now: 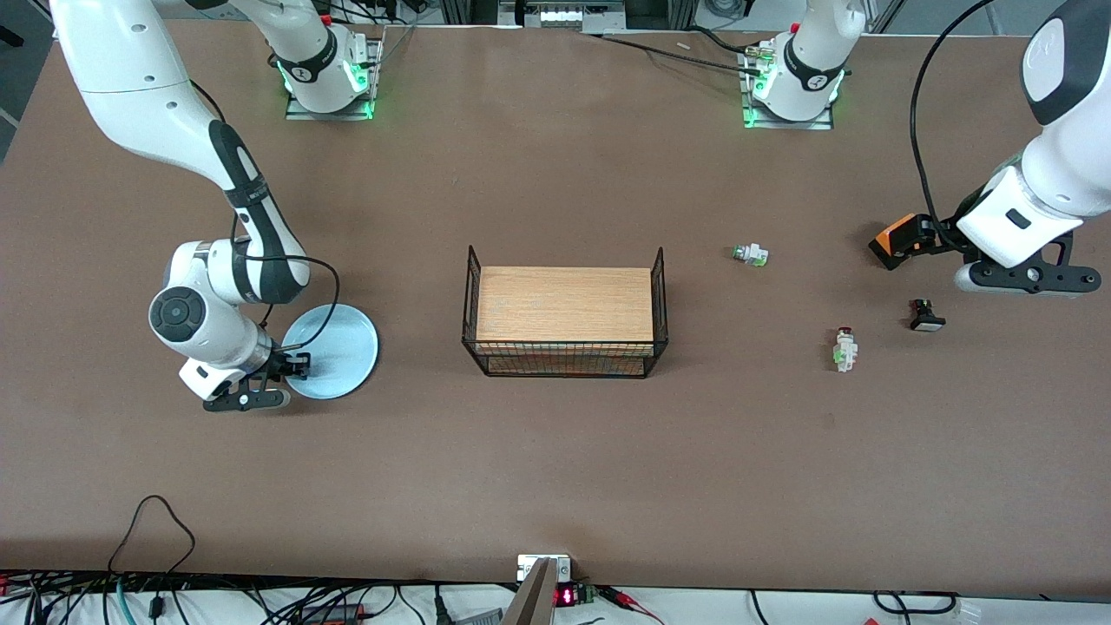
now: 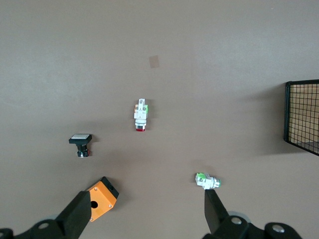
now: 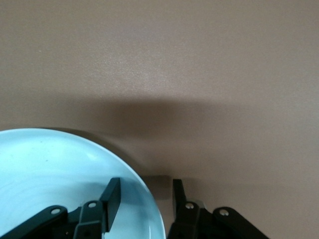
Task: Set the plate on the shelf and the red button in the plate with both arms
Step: 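Close the right gripper on the blue plate's rim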
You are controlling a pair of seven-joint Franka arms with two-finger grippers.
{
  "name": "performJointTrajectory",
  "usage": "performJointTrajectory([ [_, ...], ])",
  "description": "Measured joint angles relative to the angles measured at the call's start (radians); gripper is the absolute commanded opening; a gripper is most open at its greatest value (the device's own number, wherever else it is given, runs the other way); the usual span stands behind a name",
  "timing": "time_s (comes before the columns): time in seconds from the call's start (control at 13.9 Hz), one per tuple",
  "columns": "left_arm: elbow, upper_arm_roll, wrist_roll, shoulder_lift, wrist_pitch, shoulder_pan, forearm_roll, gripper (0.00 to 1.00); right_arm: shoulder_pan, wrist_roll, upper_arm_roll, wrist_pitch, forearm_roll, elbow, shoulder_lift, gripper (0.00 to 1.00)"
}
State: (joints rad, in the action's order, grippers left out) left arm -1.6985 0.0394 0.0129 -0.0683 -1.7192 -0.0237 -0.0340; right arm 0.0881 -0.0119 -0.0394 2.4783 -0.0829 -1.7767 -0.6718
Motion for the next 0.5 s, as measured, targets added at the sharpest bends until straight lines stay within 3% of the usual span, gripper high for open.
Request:
performJointTrajectory([
  [0.5, 0.0, 0.0, 0.0, 0.0, 0.0, 0.0, 0.0, 1.0, 0.0, 0.0, -0.008, -0.026, 0.0, 0.0, 0.005, 0.22],
])
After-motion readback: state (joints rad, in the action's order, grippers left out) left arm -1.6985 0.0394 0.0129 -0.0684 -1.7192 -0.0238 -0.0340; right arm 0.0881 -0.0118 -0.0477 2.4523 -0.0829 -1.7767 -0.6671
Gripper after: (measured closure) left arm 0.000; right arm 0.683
